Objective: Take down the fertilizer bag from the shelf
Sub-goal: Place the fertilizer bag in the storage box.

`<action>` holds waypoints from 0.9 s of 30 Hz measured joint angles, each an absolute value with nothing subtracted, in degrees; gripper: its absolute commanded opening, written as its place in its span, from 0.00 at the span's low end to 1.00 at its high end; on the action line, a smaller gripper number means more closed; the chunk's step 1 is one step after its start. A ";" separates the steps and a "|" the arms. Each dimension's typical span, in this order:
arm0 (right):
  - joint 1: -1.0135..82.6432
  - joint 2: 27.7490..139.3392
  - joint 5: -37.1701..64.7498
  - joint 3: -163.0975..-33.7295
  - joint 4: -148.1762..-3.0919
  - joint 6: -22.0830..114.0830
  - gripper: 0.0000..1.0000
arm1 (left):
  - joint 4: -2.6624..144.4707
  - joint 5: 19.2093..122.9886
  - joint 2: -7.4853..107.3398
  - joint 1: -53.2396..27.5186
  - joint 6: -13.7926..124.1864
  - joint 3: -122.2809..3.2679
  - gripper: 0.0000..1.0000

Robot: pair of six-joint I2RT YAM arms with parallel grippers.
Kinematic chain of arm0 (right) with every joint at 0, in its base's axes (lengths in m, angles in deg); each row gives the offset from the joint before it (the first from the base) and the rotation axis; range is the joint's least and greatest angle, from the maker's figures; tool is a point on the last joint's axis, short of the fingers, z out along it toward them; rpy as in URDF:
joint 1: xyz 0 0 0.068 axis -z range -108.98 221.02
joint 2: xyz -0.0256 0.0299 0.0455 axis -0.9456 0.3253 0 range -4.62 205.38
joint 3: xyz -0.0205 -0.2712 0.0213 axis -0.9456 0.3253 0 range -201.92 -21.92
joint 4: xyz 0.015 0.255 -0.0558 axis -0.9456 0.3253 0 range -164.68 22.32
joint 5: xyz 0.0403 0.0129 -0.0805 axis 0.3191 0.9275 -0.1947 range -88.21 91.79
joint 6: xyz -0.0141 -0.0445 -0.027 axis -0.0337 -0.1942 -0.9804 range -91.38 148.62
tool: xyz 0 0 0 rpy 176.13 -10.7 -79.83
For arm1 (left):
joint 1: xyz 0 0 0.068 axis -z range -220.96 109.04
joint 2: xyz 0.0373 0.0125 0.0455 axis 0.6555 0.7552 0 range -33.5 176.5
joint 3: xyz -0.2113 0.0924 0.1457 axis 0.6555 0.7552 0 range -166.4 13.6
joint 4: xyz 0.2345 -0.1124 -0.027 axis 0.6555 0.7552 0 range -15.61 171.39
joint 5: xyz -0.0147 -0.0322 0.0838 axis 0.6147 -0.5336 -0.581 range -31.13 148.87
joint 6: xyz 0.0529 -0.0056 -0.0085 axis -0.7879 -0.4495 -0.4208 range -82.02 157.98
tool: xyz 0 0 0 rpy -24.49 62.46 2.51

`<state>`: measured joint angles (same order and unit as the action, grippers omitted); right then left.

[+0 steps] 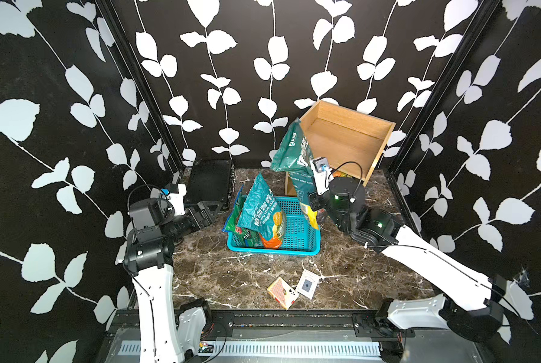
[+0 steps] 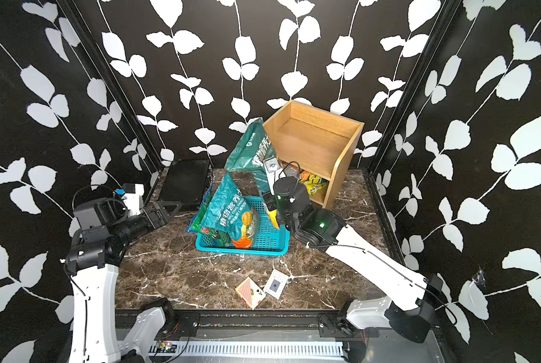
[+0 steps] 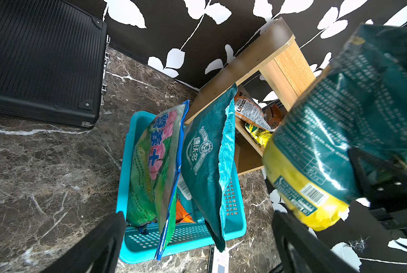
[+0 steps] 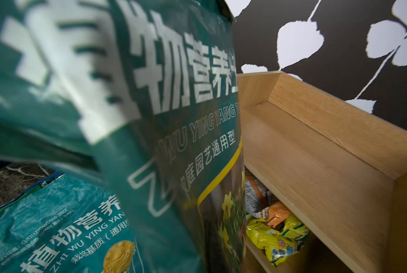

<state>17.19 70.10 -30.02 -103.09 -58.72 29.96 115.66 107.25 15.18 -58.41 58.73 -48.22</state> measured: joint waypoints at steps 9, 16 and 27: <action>16.36 79.78 -27.79 -101.86 -65.45 29.85 0.00 | 115.71 107.12 15.18 -58.41 58.69 -48.22 0.99; 16.65 86.21 -28.12 -101.86 -69.30 29.15 0.00 | 116.03 106.86 15.18 -58.41 58.69 -48.22 0.99; 19.18 90.27 -28.01 -98.78 -78.04 28.95 0.00 | 116.10 106.59 15.18 -58.41 58.71 -48.22 0.99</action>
